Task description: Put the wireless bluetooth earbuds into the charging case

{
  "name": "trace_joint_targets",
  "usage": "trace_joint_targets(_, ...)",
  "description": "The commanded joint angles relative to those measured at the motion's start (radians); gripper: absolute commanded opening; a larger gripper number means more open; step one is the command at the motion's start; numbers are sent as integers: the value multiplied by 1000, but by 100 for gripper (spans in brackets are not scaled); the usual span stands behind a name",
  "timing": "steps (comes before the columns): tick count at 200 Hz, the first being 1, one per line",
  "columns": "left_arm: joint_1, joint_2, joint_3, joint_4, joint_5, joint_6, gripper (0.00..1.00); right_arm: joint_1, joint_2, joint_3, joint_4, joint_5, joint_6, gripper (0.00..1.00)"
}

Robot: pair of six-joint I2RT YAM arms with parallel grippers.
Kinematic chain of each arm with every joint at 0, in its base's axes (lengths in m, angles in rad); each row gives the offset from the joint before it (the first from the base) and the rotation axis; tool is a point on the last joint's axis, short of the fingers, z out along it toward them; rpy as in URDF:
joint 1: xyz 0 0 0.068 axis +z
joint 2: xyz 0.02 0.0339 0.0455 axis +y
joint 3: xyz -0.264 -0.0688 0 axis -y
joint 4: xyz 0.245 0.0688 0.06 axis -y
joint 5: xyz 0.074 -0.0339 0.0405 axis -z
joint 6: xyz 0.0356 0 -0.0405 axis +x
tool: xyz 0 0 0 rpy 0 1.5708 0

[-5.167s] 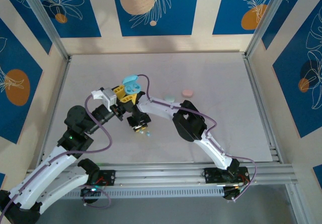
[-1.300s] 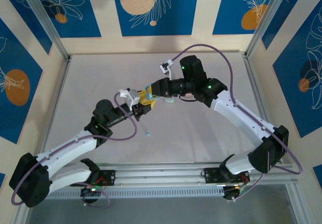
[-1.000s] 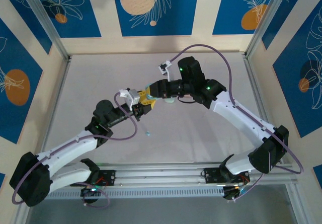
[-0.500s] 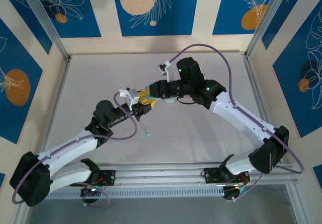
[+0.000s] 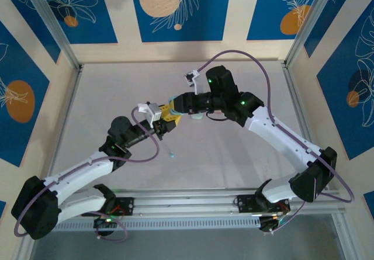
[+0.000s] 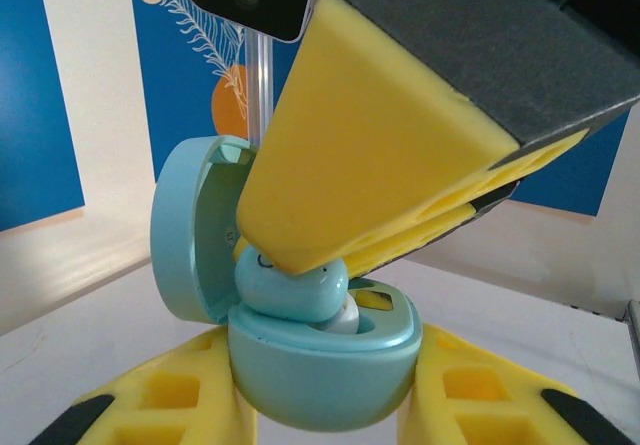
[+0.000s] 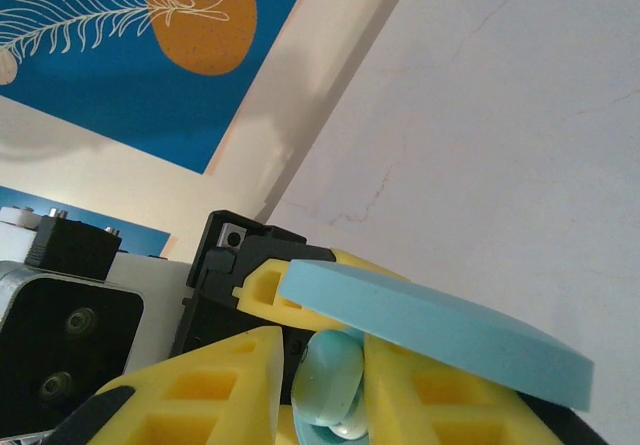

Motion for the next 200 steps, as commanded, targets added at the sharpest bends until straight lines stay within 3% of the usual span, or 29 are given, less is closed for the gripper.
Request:
trace_joint_targets(1,-16,-6,13,99,24,2,25,-10,-10,17,-57,27,3,30)
trace_joint_targets(101,-16,-13,19,72,13,19,25,-15,-4,60,-136,-4,12,32)
trace_joint_targets(200,-16,-12,22,66,13,24,25,-20,10,84,-165,-56,-1,27)
